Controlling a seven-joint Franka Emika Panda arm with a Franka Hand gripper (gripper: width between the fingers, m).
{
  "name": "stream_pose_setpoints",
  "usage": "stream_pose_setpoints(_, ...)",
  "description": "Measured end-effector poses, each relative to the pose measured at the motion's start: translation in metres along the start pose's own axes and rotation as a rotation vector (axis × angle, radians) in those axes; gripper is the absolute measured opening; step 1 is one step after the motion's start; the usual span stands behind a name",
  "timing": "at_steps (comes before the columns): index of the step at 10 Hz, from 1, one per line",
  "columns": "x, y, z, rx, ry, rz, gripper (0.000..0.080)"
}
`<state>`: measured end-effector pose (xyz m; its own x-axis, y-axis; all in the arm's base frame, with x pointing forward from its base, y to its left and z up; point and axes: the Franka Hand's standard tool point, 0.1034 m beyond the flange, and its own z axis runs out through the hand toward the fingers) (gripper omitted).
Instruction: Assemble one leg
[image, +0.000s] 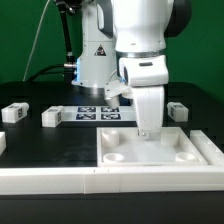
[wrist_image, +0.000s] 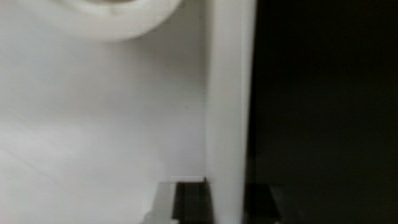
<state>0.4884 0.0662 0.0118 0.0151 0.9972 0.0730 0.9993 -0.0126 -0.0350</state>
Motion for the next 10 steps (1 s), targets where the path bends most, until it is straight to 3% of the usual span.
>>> stream_pose_setpoints(1, 0.0085, 0.0016, 0.0004, 0.001, 0.003, 0.006, 0.0064)
stream_pose_setpoints(5, 0.0088, 0.0008, 0.0007, 0.009, -0.001, 0.03, 0.0064)
stream_pose_setpoints(6, 0.0084, 0.0008, 0.0007, 0.009, -0.001, 0.03, 0.0147)
stream_pose_setpoints(8, 0.0081, 0.0008, 0.0007, 0.009, -0.001, 0.031, 0.0422)
stream_pose_setpoints(9, 0.008, 0.0008, 0.0007, 0.009, -0.001, 0.031, 0.0422)
stream_pose_setpoints(10, 0.0078, 0.0009, 0.0007, 0.009, -0.001, 0.032, 0.0581)
